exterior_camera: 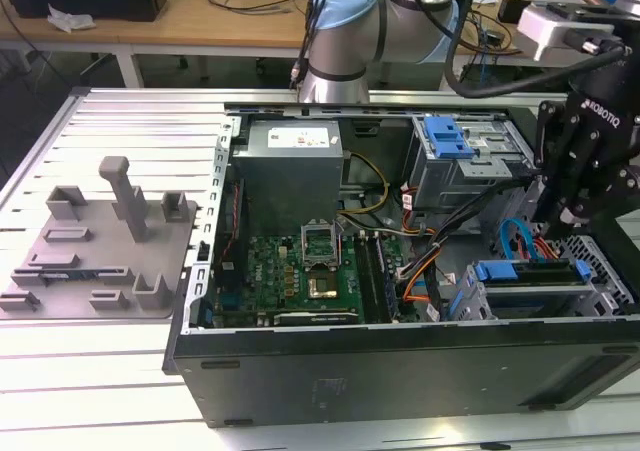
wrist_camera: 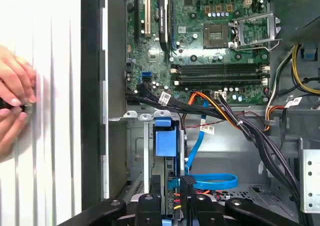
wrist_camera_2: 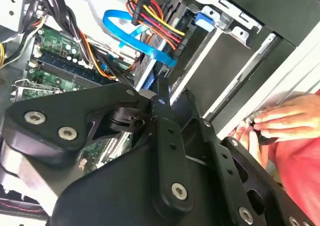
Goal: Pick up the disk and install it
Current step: 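Insert the second disk wire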
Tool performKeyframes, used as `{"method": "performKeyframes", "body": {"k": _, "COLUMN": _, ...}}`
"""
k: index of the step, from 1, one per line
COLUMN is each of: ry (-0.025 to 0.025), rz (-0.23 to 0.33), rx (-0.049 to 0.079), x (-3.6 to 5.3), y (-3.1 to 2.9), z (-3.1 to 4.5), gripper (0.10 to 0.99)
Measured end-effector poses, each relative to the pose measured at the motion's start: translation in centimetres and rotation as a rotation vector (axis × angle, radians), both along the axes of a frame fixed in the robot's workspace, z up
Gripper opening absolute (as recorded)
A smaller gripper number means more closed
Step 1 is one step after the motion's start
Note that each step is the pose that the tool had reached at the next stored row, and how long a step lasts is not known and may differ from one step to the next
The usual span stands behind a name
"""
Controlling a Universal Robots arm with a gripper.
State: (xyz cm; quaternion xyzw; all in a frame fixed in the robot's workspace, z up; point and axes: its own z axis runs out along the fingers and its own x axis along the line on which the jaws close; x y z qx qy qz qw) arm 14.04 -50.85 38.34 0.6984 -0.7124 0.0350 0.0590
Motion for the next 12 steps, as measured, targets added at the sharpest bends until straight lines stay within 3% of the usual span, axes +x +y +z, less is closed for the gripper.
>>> {"method": "performKeyframes", "body": {"k": 2, "ry": -0.002, "rz": 0.001, "rx": -0.007, "x": -0.25, "y": 0.27, "z": 0.06, "gripper": 0.282}}
{"method": "performKeyframes", "body": {"k": 6, "ry": -0.0049, "rz": 0.002, "rx": -0.009, "x": -0.46, "y": 0.33, "z": 0.07, "gripper": 0.106}}
{"method": "performKeyframes", "body": {"k": 12, "ry": -0.0049, "rz": 0.002, "rx": -0.009, "x": -0.47, "y": 0.34, "z": 0.06, "gripper": 0.106}}
